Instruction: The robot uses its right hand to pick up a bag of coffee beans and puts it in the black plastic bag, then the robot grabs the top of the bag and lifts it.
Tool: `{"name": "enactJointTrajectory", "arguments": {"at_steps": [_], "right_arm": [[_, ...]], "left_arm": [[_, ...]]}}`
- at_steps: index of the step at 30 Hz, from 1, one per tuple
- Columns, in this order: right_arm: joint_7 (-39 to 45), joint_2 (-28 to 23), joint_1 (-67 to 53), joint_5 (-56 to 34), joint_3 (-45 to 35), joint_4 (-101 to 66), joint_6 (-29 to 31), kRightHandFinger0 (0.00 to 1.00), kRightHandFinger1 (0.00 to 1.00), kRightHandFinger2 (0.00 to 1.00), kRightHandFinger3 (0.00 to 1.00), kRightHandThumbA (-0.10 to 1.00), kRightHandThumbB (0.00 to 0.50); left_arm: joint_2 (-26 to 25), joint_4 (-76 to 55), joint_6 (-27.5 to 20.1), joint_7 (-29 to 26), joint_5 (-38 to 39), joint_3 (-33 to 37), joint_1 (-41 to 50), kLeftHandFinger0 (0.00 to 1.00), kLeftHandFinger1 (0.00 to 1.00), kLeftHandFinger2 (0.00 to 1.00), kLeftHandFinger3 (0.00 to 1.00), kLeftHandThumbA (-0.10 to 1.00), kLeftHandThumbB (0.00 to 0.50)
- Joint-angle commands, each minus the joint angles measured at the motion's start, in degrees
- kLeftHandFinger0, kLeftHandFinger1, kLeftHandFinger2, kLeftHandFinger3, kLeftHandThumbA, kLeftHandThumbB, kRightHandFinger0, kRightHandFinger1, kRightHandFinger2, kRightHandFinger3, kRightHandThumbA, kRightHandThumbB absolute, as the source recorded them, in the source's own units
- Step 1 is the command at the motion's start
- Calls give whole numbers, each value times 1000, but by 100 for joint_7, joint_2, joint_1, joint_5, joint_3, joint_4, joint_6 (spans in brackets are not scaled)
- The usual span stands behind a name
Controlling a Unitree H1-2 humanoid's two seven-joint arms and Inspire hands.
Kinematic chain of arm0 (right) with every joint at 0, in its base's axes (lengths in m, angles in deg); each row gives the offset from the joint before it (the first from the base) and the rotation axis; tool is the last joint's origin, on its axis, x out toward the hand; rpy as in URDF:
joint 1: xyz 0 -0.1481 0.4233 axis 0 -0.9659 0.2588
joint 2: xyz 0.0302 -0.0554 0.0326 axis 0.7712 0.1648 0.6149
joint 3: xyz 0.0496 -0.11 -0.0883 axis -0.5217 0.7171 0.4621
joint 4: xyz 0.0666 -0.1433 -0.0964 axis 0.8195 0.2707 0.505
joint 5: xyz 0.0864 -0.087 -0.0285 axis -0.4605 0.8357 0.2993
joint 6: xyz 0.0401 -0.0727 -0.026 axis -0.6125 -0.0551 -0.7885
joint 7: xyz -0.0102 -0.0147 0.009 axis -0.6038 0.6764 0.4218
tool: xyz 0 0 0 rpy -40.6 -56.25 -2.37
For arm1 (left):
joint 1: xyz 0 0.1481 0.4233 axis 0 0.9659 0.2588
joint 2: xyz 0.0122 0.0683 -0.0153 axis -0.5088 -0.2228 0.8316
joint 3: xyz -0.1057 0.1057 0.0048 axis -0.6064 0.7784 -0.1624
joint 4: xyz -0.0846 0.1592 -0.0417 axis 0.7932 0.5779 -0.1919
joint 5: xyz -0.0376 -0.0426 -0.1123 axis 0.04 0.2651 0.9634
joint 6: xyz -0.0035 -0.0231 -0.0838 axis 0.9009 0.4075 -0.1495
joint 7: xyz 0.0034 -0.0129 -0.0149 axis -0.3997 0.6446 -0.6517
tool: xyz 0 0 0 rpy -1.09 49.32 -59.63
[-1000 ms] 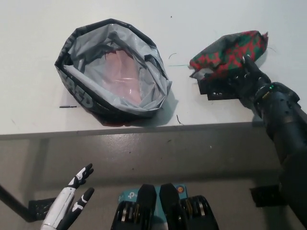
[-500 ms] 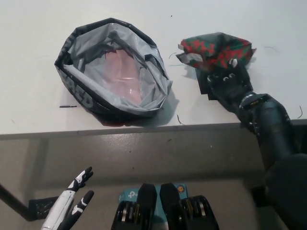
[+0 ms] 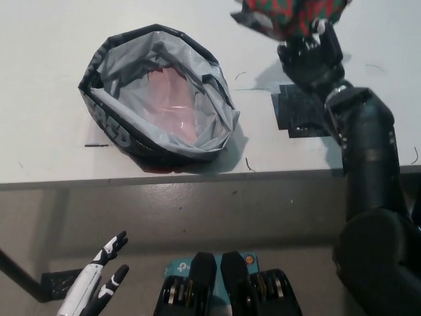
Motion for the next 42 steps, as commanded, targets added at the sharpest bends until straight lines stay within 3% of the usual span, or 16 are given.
{"name": "enactJointTrajectory", "arguments": {"at_steps": [1, 3, 8, 9, 13, 16, 22, 23, 24, 28, 30, 31, 32, 33, 36, 42], "right_arm": [[40, 91, 564, -781, 391, -613, -91, 0, 60, 642, 1000, -100, 96], [-113, 101, 599, -915, 513, -721, -91, 0, 96, 675, 1000, -100, 134], [-336, 48, 667, -988, 1153, -849, -91, 0, 96, 631, 1000, -100, 104], [-315, 46, 671, -921, 1287, -885, -91, 0, 68, 592, 1000, -100, 59], [-399, 95, 762, -784, 1802, -942, -91, 0, 0, 498, 1000, -100, 82], [-329, 100, 778, -843, 2078, -881, -91, 0, 0, 488, 966, -100, 89], [-519, 278, 937, -703, 2344, -751, -91, 0, 0, 430, 1000, -100, 47], [-483, 320, 960, -652, 2383, -724, -72, 0, 0, 449, 1000, -100, 124], [-460, 346, 976, -622, 2413, -704, -57, 0, 0, 428, 1000, -100, 95], [-386, 464, 1089, -493, 2610, -365, 175, 0, 1, 442, 1000, -100, 96], [-428, 496, 1129, -418, 2689, -153, 224, 0, 6, 449, 702, -100, 87], [-448, 500, 1138, -393, 2712, -108, 226, 0, 12, 473, 810, -100, 89], [-460, 501, 1145, -380, 2725, -82, 228, 0, 12, 473, 810, -100, 89], [-476, 494, 1151, -287, 2817, -44, 246, 0, 14, 487, 979, -100, 92], [-405, 489, 1154, -119, 2983, 158, 390, 0, 19, 509, 1000, -100, 85], [-224, 361, 1128, 395, 3513, 599, 675, 0, 75, 571, 1000, -100, 52]], "left_arm": [[-105, -36, -293, -70, -82, -35, 27, 1000, 1000, 1000, 1000, 1000, 119], [-114, -44, -274, -56, -109, -29, 26, 1000, 1000, 1000, 1000, 1000, 125], [-102, -97, -224, -16, -75, -35, 69, 1000, 1000, 981, 1000, 1000, 124], [-102, -102, -211, -5, -70, -33, 79, 1000, 1000, 979, 1000, 1000, 139], [-115, -60, -208, 18, -111, -5, 69, 1000, 1000, 966, 1000, 1000, 166], [-115, -42, -233, 11, -156, 17, 71, 1000, 1000, 962, 1000, 1000, 183], [-149, -35, -227, 40, -187, 48, 11, 1000, 996, 934, 1000, 1000, 185], [-163, -40, -214, 73, -155, 55, 2, 1000, 1000, 940, 1000, 1000, 165], [-173, -42, -203, 97, -133, 62, -8, 1000, 1000, 942, 1000, 1000, 164], [-179, -97, -98, 152, -101, 71, -25, 1000, 991, 933, 1000, 1000, 187], [-188, -84, -133, 138, -134, 83, -27, 1000, 977, 933, 1000, 1000, 190], [-190, -72, -150, 135, -140, 87, -35, 1000, 975, 933, 1000, 1000, 191], [-191, -65, -158, 133, -143, 90, -41, 1000, 975, 933, 1000, 1000, 191], [-194, -62, -158, 128, -155, 93, -55, 1000, 971, 931, 1000, 1000, 193], [-208, -53, -198, 142, -133, 101, -109, 1000, 959, 912, 1000, 1000, 166], [-244, -66, -180, 146, -242, 142, -167, 1000, 957, 915, 1000, 1000, 174]]}}
